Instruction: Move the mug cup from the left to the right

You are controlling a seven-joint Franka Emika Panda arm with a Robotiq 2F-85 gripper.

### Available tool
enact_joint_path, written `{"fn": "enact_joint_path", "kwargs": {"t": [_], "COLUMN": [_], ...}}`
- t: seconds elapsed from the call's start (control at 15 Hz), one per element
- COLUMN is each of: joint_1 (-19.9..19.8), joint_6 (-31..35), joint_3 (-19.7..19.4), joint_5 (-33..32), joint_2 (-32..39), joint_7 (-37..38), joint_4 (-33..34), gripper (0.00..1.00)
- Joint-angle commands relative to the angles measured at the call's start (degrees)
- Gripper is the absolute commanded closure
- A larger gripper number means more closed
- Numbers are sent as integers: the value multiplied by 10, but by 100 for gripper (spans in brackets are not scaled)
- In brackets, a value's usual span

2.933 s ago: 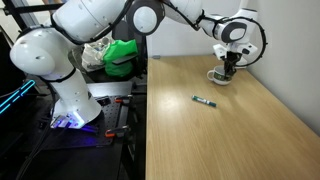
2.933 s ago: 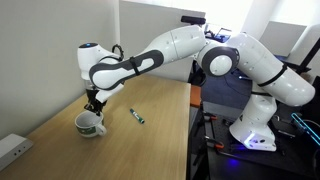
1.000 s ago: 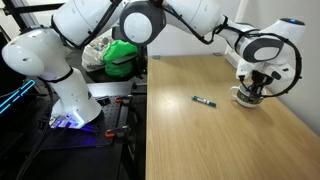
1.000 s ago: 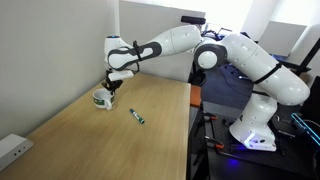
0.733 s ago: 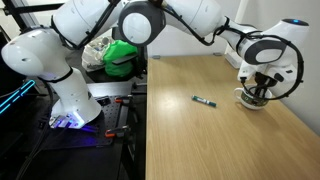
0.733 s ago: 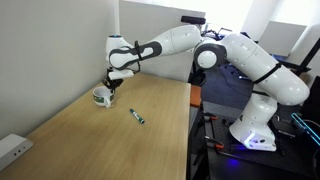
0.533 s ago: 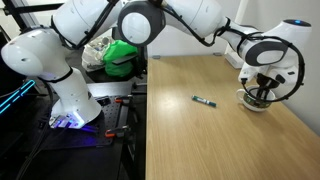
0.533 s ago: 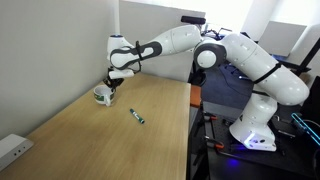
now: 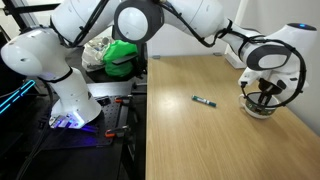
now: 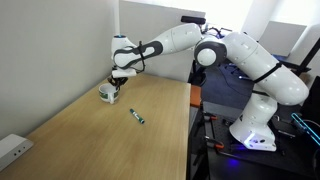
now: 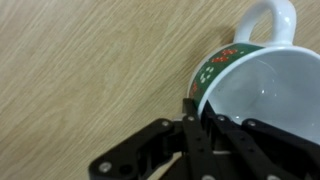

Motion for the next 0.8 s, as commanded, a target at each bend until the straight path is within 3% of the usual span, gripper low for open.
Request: {"fn": "enact_joint_path", "kwargs": {"t": [0.0,0.73], "joint_1": [-2,-13], "joint_6": [19,83], "joint_3": [-12,-38], "joint_5": [15,25], "joint_2": [-53,-130], "joint_7": [22,59], "joint_4": [-66,-207], "gripper": [98,98]}}
